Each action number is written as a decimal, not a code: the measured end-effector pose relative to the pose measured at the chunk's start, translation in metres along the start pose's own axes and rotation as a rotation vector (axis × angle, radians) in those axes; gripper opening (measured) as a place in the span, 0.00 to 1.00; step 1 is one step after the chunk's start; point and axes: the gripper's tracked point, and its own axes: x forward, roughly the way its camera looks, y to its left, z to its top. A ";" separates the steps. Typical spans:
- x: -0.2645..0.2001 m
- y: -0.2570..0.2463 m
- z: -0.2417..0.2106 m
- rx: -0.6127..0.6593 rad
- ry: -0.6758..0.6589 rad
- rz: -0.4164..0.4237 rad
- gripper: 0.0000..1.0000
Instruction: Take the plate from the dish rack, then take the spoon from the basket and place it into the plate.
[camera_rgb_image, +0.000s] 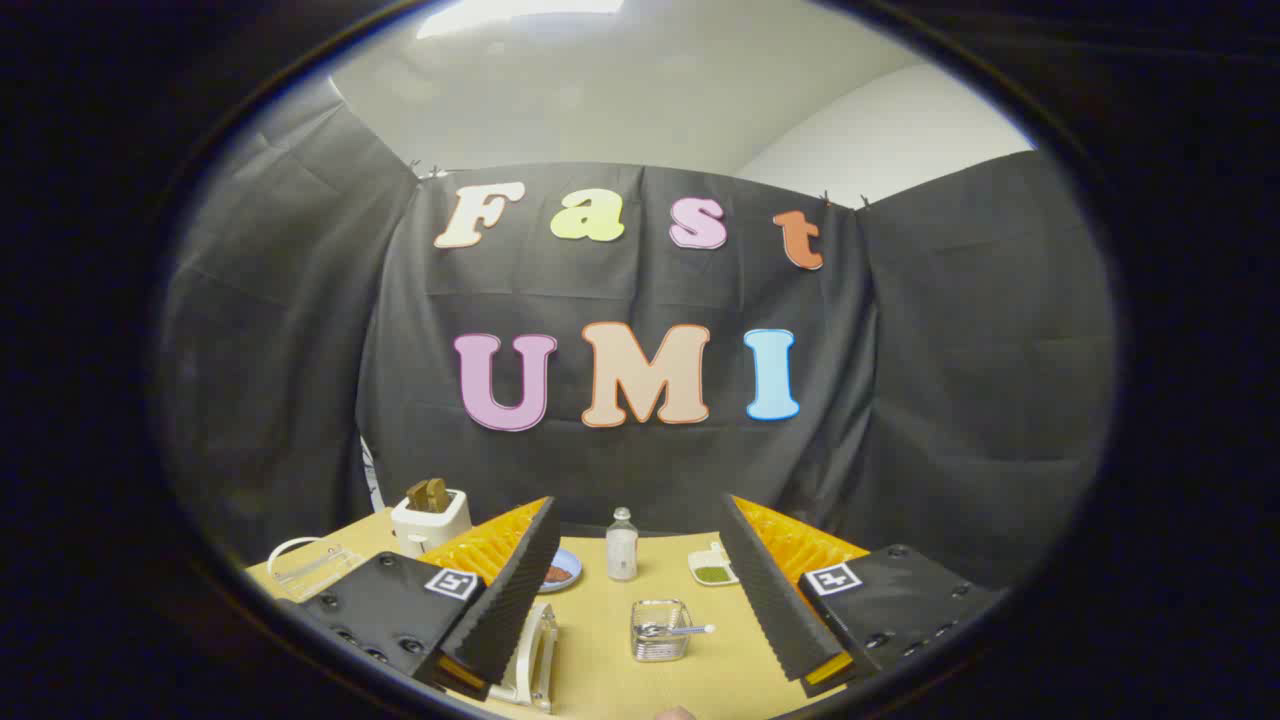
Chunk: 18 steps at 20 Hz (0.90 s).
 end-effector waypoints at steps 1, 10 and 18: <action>0.000 0.001 -0.002 -0.003 0.003 0.006 1.00; -0.003 -0.008 0.001 0.005 -0.005 -0.013 1.00; -0.001 -0.005 0.002 -0.018 -0.011 -0.011 1.00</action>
